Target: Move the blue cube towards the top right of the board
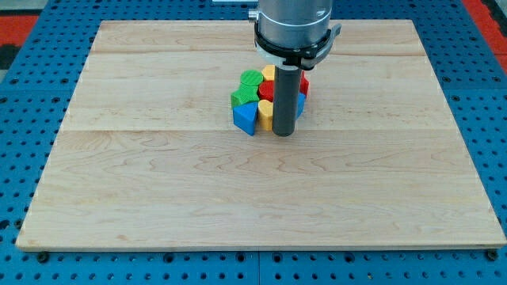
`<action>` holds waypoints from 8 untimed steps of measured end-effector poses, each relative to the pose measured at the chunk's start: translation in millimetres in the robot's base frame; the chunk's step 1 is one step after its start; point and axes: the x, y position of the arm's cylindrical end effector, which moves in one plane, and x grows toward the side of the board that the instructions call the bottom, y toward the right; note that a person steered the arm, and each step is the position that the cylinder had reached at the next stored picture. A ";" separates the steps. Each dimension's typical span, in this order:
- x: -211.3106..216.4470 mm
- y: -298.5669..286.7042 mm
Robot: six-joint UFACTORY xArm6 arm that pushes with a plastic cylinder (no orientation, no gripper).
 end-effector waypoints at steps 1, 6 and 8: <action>-0.2 0.2; -30.4 33.0; -49.7 -30.9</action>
